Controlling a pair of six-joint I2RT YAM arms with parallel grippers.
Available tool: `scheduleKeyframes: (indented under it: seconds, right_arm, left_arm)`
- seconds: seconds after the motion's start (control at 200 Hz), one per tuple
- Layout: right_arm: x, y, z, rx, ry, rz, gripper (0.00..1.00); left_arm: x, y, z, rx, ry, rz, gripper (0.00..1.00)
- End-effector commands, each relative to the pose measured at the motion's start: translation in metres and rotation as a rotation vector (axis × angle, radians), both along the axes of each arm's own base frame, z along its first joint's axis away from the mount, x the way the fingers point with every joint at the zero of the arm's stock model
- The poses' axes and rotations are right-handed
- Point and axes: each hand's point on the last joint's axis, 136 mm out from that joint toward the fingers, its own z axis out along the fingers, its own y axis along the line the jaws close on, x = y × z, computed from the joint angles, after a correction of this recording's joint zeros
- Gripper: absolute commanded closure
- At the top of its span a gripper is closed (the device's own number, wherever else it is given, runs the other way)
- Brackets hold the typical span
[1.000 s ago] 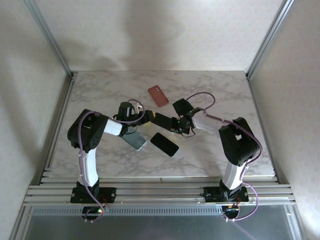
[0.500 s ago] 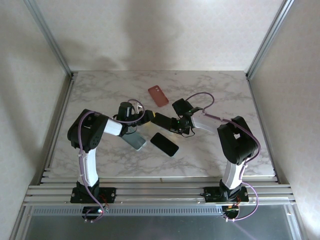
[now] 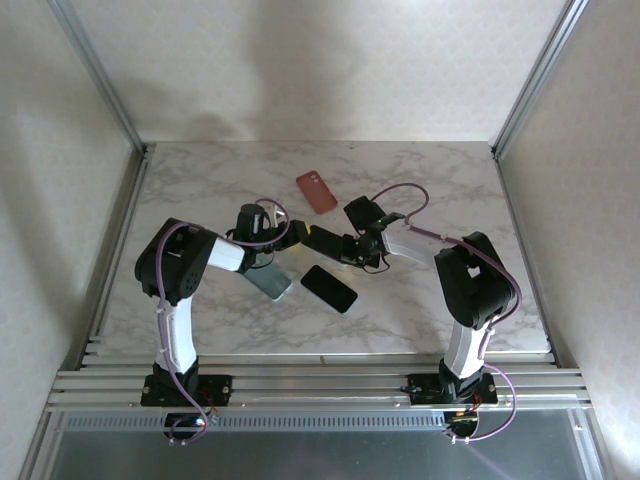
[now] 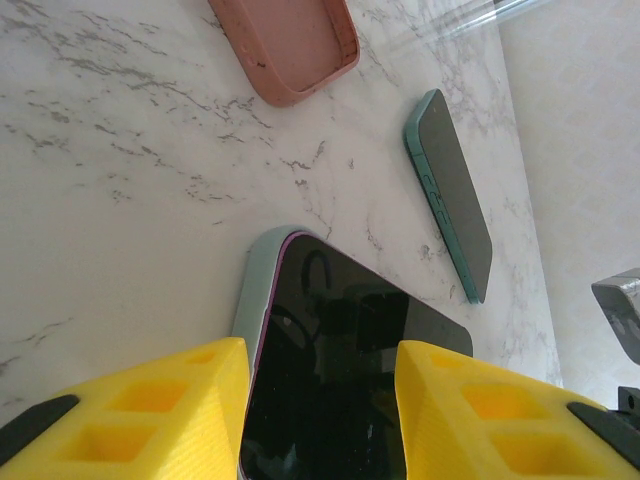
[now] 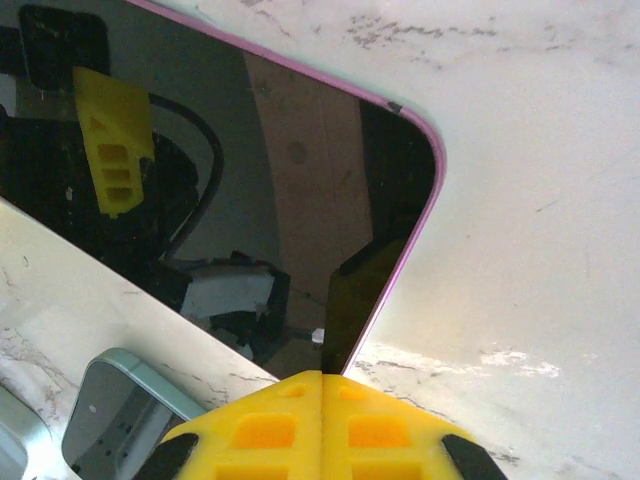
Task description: Put the phone into the phone case
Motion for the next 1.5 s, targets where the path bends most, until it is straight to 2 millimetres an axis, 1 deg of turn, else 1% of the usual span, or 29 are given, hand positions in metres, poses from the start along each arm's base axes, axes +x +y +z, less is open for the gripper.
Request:
scheduleKeyframes:
  seconds: [0.0,0.15,0.396,0.631,0.761,0.951,1.282,1.492]
  right_arm:
    - [0.007,0.001,0.017,-0.004,-0.036,0.0,1.0]
    - [0.009,0.005,0.013,0.005,-0.028,0.001,1.0]
    - [0.009,0.005,0.001,-0.006,-0.002,-0.001,1.0]
    - [0.002,0.001,-0.009,-0.027,0.027,-0.007,1.0]
    - [-0.001,-0.005,-0.016,-0.06,0.048,-0.013,1.0]
    - [-0.013,-0.011,-0.029,-0.11,0.099,-0.011,1.0]
    - [-0.039,-0.017,-0.057,-0.213,0.185,0.018,1.0]
    - [-0.054,-0.022,-0.075,-0.243,0.239,0.015,1.0]
  left_arm:
    - [0.001,0.005,0.004,0.015,-0.008,0.017,0.58]
    - [0.001,0.005,0.004,0.014,-0.006,0.018,0.58]
    - [0.001,0.004,0.004,0.011,-0.007,0.017,0.58]
    - [0.001,0.004,0.002,0.014,-0.004,0.017,0.58]
    - [0.001,0.004,0.002,0.013,-0.003,0.017,0.58]
    - [0.002,0.003,0.003,0.01,-0.004,0.016,0.57]
    - [0.003,0.002,0.001,0.007,0.002,0.011,0.57]
    - [0.003,0.001,0.002,0.009,0.0,0.009,0.58]
